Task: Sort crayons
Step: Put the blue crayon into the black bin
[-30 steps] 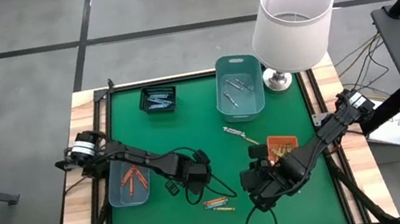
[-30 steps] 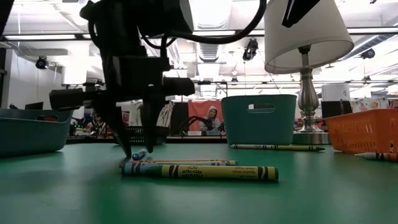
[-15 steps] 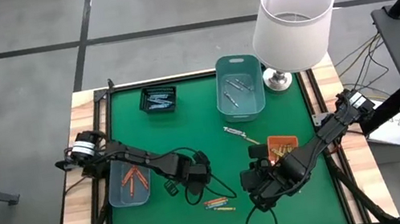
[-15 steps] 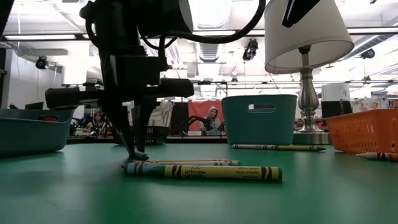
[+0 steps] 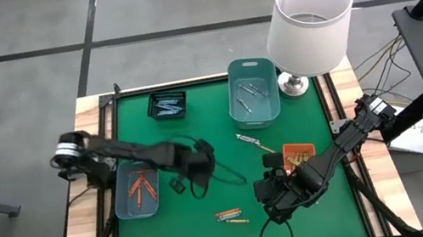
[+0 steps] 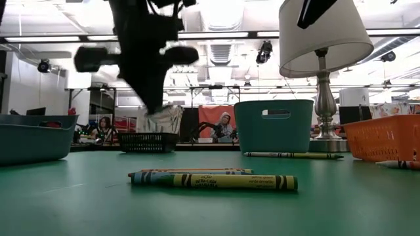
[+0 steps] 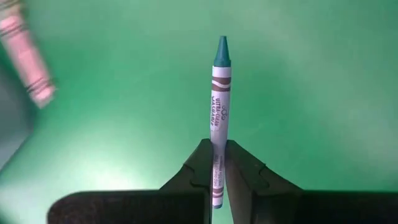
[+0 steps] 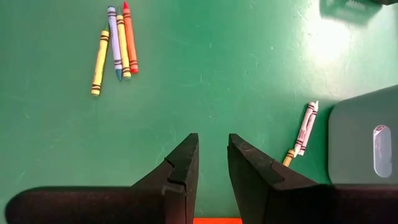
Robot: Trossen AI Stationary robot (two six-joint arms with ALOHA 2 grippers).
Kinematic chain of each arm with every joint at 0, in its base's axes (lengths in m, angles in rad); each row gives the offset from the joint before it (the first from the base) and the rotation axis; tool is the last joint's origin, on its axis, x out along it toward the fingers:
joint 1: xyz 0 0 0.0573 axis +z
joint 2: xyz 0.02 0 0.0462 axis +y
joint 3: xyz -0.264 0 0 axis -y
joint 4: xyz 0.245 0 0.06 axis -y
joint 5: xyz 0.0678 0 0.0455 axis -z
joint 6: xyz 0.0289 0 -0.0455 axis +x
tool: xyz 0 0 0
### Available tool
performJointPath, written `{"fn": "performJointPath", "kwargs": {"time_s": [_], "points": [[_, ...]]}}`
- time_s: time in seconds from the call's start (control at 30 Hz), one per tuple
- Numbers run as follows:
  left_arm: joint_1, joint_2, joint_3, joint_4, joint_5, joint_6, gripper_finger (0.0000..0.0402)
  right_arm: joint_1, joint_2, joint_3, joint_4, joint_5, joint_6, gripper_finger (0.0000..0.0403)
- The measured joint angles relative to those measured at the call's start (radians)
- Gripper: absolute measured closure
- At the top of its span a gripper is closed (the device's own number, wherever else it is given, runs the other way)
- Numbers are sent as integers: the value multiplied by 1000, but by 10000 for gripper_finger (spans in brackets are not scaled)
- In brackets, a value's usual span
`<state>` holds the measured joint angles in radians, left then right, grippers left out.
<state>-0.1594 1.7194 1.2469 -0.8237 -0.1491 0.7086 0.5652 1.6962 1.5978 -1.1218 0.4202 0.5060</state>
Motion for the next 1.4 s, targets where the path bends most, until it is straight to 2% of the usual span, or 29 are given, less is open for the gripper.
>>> {"fn": "performJointPath", "kwargs": {"time_s": [0.13,0.3,0.57,0.73,1.07,1.27,1.4], "points": [[113,-92,-5,-31,0,5,401,0,0,0,4,0,0,328],[314,-169,-18,-47,-2,41,401,0,0,0,5,1,0,328],[655,-153,-19,-50,-54,149,401,0,0,0,8,14,-1,328],[787,-115,-17,-43,-53,168,401,0,0,-1,8,27,-13,328],[843,-17,25,-44,-54,105,399,0,0,-2,10,53,-43,328],[845,47,69,-44,-153,96,368,0,0,-2,11,53,-40,328],[849,75,80,-42,-156,101,346,0,0,-2,12,53,-34,328]]}}
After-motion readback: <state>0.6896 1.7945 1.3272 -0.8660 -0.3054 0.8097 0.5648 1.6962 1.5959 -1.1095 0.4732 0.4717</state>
